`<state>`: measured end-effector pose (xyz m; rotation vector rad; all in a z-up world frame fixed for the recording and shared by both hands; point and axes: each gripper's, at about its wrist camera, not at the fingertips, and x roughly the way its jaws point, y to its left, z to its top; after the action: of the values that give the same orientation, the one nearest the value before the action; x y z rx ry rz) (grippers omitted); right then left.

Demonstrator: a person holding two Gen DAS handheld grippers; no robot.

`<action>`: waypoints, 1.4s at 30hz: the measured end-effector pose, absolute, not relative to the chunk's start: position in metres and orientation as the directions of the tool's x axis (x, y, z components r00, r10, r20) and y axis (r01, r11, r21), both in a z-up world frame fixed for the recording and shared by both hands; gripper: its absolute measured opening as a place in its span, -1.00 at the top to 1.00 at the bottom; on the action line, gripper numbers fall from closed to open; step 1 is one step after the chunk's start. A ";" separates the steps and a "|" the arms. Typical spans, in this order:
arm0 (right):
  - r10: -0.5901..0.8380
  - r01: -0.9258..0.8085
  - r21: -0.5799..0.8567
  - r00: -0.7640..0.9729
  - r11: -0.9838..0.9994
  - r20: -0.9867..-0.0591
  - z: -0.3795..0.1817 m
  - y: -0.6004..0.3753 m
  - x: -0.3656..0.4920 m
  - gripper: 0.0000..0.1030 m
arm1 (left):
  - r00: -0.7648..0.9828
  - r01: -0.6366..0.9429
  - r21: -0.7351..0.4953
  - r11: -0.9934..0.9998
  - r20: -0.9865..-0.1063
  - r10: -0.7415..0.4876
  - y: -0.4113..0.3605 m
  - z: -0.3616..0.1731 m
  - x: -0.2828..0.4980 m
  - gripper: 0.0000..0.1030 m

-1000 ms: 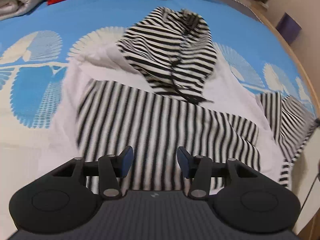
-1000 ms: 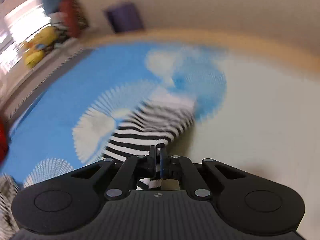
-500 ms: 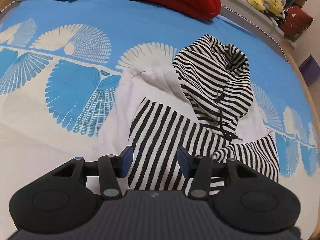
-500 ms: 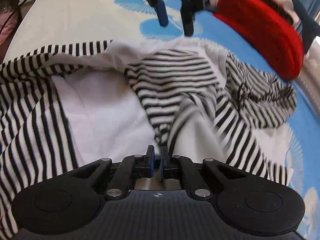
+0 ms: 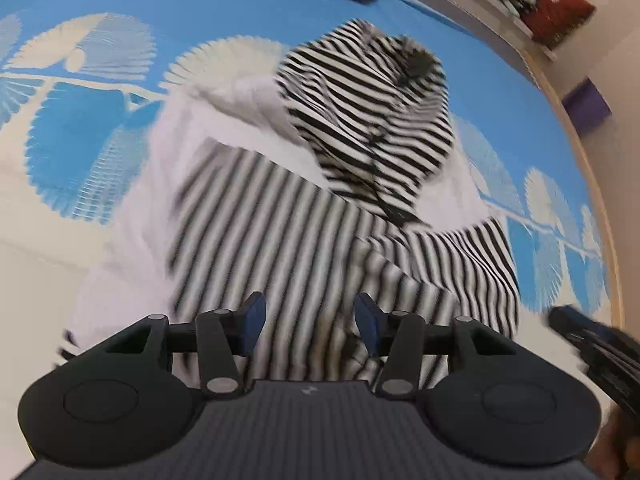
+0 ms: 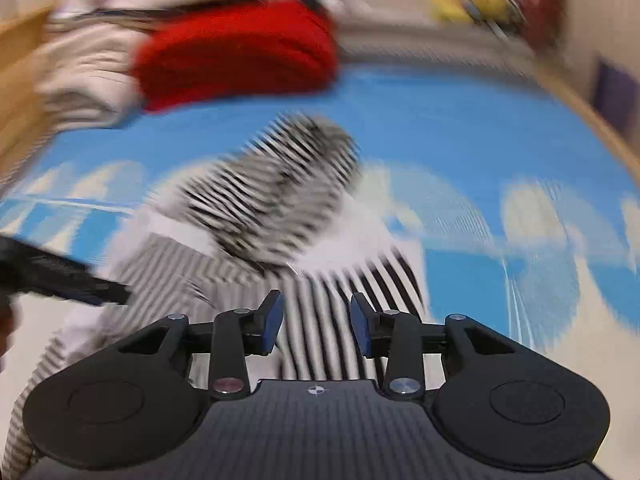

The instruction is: Fold small clothes

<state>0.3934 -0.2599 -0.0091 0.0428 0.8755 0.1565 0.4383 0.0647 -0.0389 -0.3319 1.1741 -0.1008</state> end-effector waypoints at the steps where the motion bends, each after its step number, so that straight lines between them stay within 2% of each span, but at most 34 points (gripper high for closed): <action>1: 0.108 -0.051 0.096 0.598 0.994 -0.794 -0.020 -0.266 0.399 0.25 | 0.380 -0.083 -0.324 0.942 -0.884 -0.271 0.058 -0.041 0.438 -0.06; 4: 0.079 0.058 0.139 0.581 0.989 -0.810 -0.034 -0.286 0.409 0.25 | 0.370 -0.042 -0.387 0.921 -0.862 -0.345 0.036 -0.044 0.439 -0.09; 6: 0.043 0.113 0.130 0.570 0.985 -0.820 -0.040 -0.299 0.416 0.25 | 0.364 0.001 -0.399 0.917 -0.854 -0.372 0.018 -0.045 0.439 -0.31; 8: -0.010 0.155 0.094 0.562 0.983 -0.827 -0.046 -0.311 0.420 0.24 | 0.352 0.060 -0.386 0.921 -0.855 -0.381 -0.002 -0.048 0.437 -0.40; 11: -0.013 0.183 0.100 0.534 0.978 -0.846 -0.057 -0.320 0.427 0.24 | 0.349 0.115 -0.304 0.946 -0.879 -0.325 -0.023 -0.060 0.434 -0.35; 13: -0.001 0.194 0.118 0.522 0.974 -0.853 -0.063 -0.324 0.429 0.24 | 0.377 0.138 -0.222 0.965 -0.889 -0.258 -0.026 -0.066 0.431 0.60; 14: 0.004 0.193 0.122 0.521 0.974 -0.854 -0.063 -0.324 0.430 0.23 | 0.400 0.144 -0.164 0.976 -0.892 -0.209 -0.022 -0.064 0.433 0.96; 16: 0.014 0.183 0.128 0.523 0.975 -0.852 -0.062 -0.322 0.429 0.22 | 0.472 0.099 -0.121 0.988 -0.868 -0.154 0.005 -0.048 0.435 0.97; 19: 0.033 0.175 0.142 0.513 0.974 -0.858 -0.059 -0.318 0.427 0.20 | 0.521 -0.086 -0.150 0.985 -0.849 -0.083 0.081 -0.018 0.439 0.85; 21: 0.056 0.165 0.162 0.510 0.973 -0.858 -0.058 -0.314 0.427 0.20 | 0.502 -0.241 -0.147 0.959 -0.865 -0.006 0.129 -0.015 0.440 0.53; 23: 0.063 0.158 0.168 0.518 0.973 -0.853 -0.055 -0.308 0.426 0.20 | 0.460 -0.335 -0.127 0.934 -0.887 0.044 0.166 -0.021 0.440 0.34; 25: 0.067 0.147 0.168 0.523 0.975 -0.850 -0.054 -0.301 0.426 0.18 | 0.435 -0.370 -0.185 0.910 -0.900 -0.006 0.183 -0.030 0.442 0.26; 27: 0.077 0.139 0.173 0.518 0.975 -0.852 -0.055 -0.294 0.426 0.18 | 0.418 -0.350 -0.257 0.901 -0.904 -0.095 0.179 -0.039 0.445 -0.04; 29: 0.093 0.132 0.184 0.508 0.974 -0.856 -0.058 -0.289 0.426 0.18 | 0.393 -0.277 -0.298 0.913 -0.902 -0.176 0.164 -0.048 0.448 -0.16; 31: 0.100 0.130 0.189 0.502 0.973 -0.859 -0.060 -0.285 0.426 0.17 | 0.376 -0.234 -0.254 0.939 -0.914 -0.153 0.149 -0.054 0.450 -0.19; 34: 0.101 0.129 0.186 0.491 0.974 -0.865 -0.064 -0.283 0.427 0.17 | 0.359 -0.214 -0.134 0.968 -0.932 -0.050 0.141 -0.066 0.450 -0.19; 37: 0.103 0.150 0.196 0.474 0.969 -0.874 -0.069 -0.286 0.430 0.17 | 0.323 -0.248 -0.122 0.961 -0.946 -0.037 0.150 -0.083 0.452 -0.16; 38: 0.106 0.154 0.200 0.471 0.968 -0.876 -0.070 -0.286 0.430 0.17 | 0.313 -0.254 -0.136 0.957 -0.948 -0.052 0.152 -0.087 0.453 -0.13; 40: 0.105 0.159 0.202 0.472 0.966 -0.875 -0.072 -0.287 0.431 0.17 | 0.306 -0.245 -0.161 0.956 -0.949 -0.081 0.151 -0.091 0.453 0.34; 41: 0.102 0.158 0.199 0.473 0.967 -0.875 -0.072 -0.287 0.431 0.17 | 0.308 -0.230 -0.163 0.959 -0.948 -0.087 0.147 -0.090 0.453 0.79; 42: 0.099 0.159 0.196 0.475 0.968 -0.875 -0.072 -0.286 0.432 0.17 | 0.321 -0.217 -0.156 0.964 -0.944 -0.080 0.143 -0.085 0.452 0.88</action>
<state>0.4316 -0.2864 -0.0720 0.2652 1.0791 -0.0372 0.4521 0.1431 -0.0851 -0.2741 1.2456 0.0912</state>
